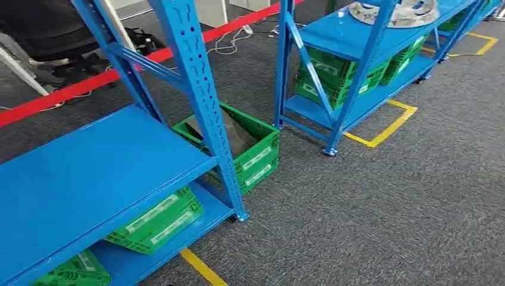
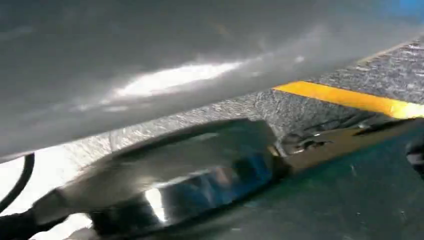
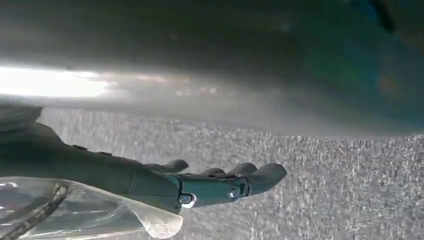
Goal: Take the parts from the cabinet and place them on the table.
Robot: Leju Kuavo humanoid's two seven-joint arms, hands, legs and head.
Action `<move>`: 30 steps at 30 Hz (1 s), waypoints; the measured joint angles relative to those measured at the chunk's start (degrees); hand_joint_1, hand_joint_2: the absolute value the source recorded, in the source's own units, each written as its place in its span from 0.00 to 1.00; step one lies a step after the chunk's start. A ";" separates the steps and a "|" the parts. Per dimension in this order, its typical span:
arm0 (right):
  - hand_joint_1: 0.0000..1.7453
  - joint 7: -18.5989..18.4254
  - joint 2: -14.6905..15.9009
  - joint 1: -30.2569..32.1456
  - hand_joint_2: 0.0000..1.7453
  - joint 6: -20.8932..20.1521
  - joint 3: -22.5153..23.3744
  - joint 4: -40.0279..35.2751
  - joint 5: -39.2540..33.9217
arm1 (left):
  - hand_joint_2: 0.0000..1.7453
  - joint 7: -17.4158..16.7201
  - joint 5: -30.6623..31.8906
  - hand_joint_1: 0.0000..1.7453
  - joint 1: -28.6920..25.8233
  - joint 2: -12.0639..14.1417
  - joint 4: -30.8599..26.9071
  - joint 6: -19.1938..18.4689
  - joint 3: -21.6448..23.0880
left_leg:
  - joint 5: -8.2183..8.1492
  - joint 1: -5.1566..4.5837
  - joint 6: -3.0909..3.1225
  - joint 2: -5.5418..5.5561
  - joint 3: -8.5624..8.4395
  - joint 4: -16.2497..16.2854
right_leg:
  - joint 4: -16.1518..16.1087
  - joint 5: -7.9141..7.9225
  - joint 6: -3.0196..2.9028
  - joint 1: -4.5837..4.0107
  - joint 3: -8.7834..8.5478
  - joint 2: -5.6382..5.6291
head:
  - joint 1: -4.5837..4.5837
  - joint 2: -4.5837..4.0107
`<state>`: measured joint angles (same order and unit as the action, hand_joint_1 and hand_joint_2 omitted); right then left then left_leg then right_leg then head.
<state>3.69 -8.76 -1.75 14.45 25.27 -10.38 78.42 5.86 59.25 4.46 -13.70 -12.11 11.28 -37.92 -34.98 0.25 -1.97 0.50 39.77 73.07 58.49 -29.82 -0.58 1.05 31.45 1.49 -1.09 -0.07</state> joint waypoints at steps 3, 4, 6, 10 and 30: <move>0.00 0.09 0.04 -0.10 0.00 0.00 -0.06 0.00 0.07 | 0.00 -0.02 0.00 0.00 -0.38 0.04 0.00 -0.04 0.00 | 2.37 0.13 0.03 -0.18 -0.26 -0.30 | 0.01 -0.30 0.01 -0.09 -0.25 2.32 | 0.02 0.00; 0.00 0.11 0.04 -0.14 0.00 0.00 -0.09 0.00 0.11 | 0.00 -0.02 -0.02 0.00 -0.44 0.07 0.00 -0.07 0.00 | 5.10 0.07 0.26 -0.67 -2.75 -5.06 | 0.01 -0.43 0.09 -0.12 -0.53 3.00 | 0.02 0.00; 0.00 0.15 0.02 -0.11 0.00 0.02 -0.11 0.00 0.18 | 0.00 -0.02 -0.02 0.00 -0.32 0.09 0.00 -0.07 0.00 | 7.83 -0.59 1.16 -5.52 -7.51 -14.31 | -0.01 -0.78 0.42 -0.21 -1.09 4.28 | -0.04 0.00; 0.00 0.20 0.02 -0.39 0.00 0.09 -0.13 -0.02 0.20 | 0.00 -0.04 -0.15 0.00 -0.33 0.09 0.00 -0.07 0.00 | 7.73 -1.19 2.21 -3.87 -7.10 -14.91 | -0.40 -1.05 1.64 -0.55 -1.76 6.53 | -0.04 0.00; 0.00 0.63 0.04 0.20 0.00 0.35 -0.17 0.00 0.15 | 0.00 -0.20 -0.94 0.00 -0.13 -0.13 0.00 -0.22 -0.07 | 1.62 -0.07 -0.12 0.22 -1.00 -2.57 | -0.47 -0.09 -0.20 -0.05 -0.94 -1.03 | -0.02 0.00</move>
<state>4.33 -8.72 -1.55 14.80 25.09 -10.38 78.58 5.66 58.31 4.33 -13.84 -12.11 11.06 -37.99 -33.36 0.19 -2.08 0.71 38.77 70.50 58.03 -29.92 -0.78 1.00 30.51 0.46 -1.11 -0.07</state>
